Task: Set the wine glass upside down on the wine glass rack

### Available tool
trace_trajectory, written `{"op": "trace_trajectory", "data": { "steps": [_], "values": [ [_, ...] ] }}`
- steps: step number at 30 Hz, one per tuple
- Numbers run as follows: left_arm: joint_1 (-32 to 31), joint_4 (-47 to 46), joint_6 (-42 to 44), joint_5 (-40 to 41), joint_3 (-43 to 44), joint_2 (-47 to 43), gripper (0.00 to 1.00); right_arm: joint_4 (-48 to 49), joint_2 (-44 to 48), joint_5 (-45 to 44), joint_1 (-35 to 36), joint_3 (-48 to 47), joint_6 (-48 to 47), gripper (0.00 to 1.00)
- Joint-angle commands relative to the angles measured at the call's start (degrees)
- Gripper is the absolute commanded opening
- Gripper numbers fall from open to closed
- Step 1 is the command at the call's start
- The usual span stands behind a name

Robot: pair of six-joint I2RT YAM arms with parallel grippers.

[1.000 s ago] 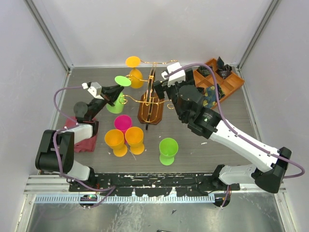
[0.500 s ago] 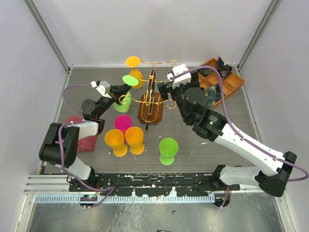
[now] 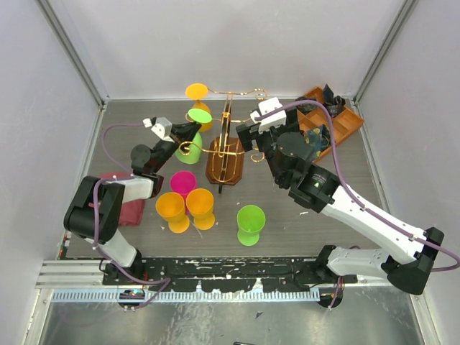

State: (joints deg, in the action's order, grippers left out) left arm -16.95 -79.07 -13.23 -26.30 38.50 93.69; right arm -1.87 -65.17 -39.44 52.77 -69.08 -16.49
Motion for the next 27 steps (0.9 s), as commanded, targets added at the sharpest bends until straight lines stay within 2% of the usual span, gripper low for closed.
{"op": "trace_trajectory", "data": {
  "steps": [1,13,27],
  "values": [
    [-0.5,-3.0,1.8,4.6,2.3,1.4,0.0,2.1,1.2,-0.6,0.2,-0.2,-1.3,1.0],
    [-0.6,-3.0,4.9,10.8,2.7,4.3,0.0,3.1,0.6,-0.6,0.2,0.3,-2.5,1.0],
    [0.8,-3.0,9.4,15.2,-1.7,0.6,0.0,4.0,0.1,-0.9,0.2,1.1,-2.8,1.0]
  ]
}}
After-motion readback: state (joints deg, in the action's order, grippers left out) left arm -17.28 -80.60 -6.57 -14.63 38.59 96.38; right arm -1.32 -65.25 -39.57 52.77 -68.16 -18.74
